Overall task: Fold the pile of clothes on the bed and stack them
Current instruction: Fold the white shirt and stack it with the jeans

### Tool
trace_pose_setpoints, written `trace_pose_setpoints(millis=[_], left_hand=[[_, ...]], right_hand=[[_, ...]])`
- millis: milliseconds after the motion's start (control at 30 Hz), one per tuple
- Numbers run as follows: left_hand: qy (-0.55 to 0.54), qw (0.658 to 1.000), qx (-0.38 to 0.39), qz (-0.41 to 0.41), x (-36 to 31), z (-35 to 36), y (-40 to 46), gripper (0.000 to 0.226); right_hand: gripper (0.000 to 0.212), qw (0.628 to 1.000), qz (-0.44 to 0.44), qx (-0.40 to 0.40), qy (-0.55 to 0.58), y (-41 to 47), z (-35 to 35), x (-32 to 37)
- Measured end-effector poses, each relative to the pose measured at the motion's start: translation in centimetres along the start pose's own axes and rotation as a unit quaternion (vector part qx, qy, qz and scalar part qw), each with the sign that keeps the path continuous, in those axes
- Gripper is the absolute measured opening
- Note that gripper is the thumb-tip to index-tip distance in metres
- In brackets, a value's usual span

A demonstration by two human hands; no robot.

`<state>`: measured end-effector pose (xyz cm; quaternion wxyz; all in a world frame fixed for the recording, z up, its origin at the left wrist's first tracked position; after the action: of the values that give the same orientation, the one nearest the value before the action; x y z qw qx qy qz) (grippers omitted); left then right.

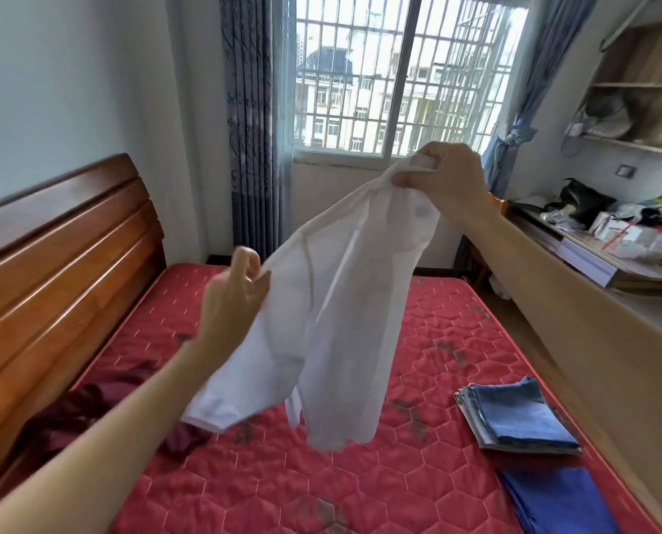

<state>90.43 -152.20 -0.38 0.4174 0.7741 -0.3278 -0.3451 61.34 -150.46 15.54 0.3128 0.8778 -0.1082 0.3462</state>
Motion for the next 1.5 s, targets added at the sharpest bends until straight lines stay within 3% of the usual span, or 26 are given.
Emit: trace_pose_setpoints(millis=[167,267,433,500,633,833,1067,1233,1300,1367,1500], left_hand=[[0.002,0.999,0.046,0.003,-5.9,6.5,-5.9,0.022],[-0.019,0.990,0.109,-0.089,-6.5,10.5,-7.1,0.026],[-0.060,0.957,0.181,-0.218,-6.6,15.2,-7.9,0.084],[-0.055,0.953,0.189,-0.229,-6.5,16.0,-7.8,0.089],[-0.041,0.966,0.140,-0.214,-6.2,15.8,-7.1,0.059],[-0.048,0.990,0.081,-0.105,-5.7,13.7,-6.7,0.004],[-0.091,0.983,0.147,-0.070,-2.2,12.3,-6.9,0.013],[-0.137,0.983,0.119,-0.041,2.0,9.2,-4.2,0.016],[-0.118,0.983,0.140,-0.029,2.7,9.2,-5.1,0.027],[-0.101,0.978,0.179,-0.041,3.5,10.2,-7.3,0.024],[-0.098,0.982,0.145,-0.064,4.8,9.5,-8.3,0.007]], right_hand=[[0.032,0.999,-0.004,-0.005,-0.050,-1.0,1.5,0.9],[0.026,0.998,-0.009,-0.002,-0.068,-1.6,2.5,1.0],[0.024,0.997,-0.004,0.000,-0.071,-2.2,2.4,0.5],[0.022,0.997,-0.004,0.004,-0.072,-2.3,2.1,0.3],[0.028,0.997,-0.017,0.006,-0.073,-2.4,0.9,0.1],[0.031,0.998,-0.006,0.017,-0.058,-1.8,-1.8,-2.4],[0.025,0.995,0.026,0.093,0.021,-1.9,-1.6,-5.9],[0.022,0.992,0.054,0.084,0.083,-1.1,-2.7,-8.2],[0.019,0.992,0.058,0.081,0.077,-1.1,-2.4,-8.8],[0.020,0.994,0.058,0.091,0.027,-1.6,-0.7,-9.2],[0.026,0.993,0.108,-0.016,0.043,-2.3,-0.3,-11.9]])
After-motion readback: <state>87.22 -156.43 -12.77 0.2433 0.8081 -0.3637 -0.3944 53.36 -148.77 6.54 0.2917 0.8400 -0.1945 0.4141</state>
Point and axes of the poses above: each hand's wrist, its own y-axis towards the middle knuckle, its own z-axis out of the palm, x = y × z, the point moved 8 cm from there along y, towards the middle knuckle, and after that the axes turned 13 degrees about z, right-handed, at the moved point
